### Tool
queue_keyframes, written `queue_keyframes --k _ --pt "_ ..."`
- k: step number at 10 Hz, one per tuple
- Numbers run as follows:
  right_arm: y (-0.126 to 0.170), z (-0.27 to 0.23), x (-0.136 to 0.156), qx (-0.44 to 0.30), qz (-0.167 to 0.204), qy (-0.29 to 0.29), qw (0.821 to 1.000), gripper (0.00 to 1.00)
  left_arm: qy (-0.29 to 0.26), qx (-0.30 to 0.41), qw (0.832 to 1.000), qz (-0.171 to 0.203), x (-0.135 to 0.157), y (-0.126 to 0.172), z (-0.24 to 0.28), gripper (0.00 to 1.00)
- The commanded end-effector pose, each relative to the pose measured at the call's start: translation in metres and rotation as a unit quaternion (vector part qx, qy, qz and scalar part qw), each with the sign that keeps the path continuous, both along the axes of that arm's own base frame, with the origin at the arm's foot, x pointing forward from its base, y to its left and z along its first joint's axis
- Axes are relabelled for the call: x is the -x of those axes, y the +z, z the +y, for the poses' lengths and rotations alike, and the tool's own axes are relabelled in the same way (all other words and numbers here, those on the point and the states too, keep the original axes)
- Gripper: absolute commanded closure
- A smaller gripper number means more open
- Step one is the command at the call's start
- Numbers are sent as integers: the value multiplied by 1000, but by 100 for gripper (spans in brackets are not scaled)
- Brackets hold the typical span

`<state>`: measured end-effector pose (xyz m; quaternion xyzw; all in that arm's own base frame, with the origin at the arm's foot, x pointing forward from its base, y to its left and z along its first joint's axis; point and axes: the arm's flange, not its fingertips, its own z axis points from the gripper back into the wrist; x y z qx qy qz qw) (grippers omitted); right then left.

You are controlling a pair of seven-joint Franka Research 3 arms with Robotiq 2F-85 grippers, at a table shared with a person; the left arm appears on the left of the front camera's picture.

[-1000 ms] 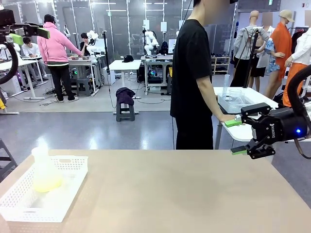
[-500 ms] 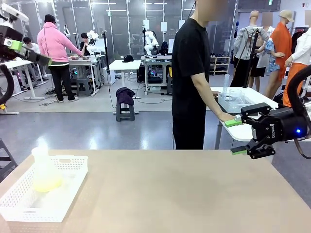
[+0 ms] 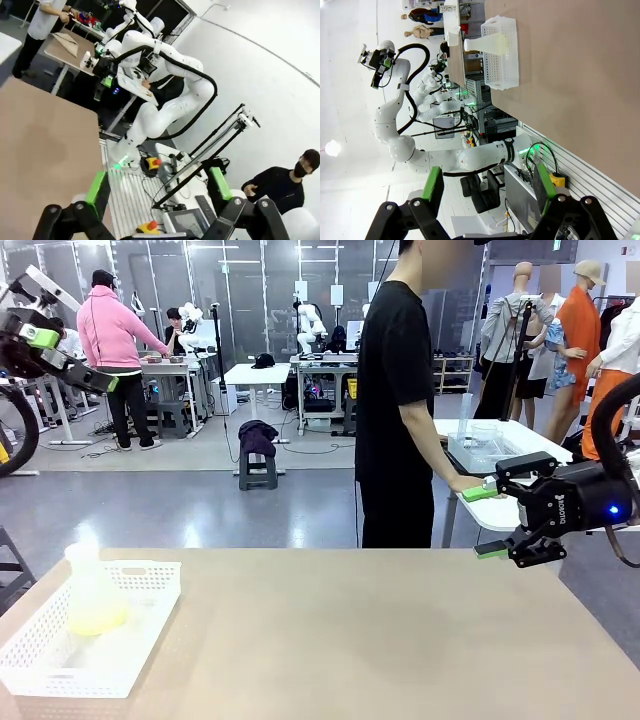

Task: Prepare the solutions needed for the experiment.
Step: When the human places the Big flask in the center of the table, pick up the Big flask and place it in the left Organizing basket.

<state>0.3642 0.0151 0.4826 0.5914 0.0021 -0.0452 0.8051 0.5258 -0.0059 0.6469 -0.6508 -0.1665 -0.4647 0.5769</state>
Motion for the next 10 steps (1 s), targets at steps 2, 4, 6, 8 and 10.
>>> queue_keyframes --k 2,4,6,8,10 --pt "0 1 -1 -6 -6 -1 1000 10 1 -20 994 108 26 -25 -14 0" --pt "0 1 -1 -6 -6 -1 1000 10 33 -37 966 255 61 -46 3 0" --pt "0 1 -1 -6 -6 -1 1000 10 37 -51 947 316 77 -63 16 0" --pt "0 1 -1 -6 -6 -1 1000 10 33 -52 930 363 74 -86 19 0" --pt "0 1 -1 -6 -6 -1 1000 10 54 -61 916 394 72 -101 23 0"
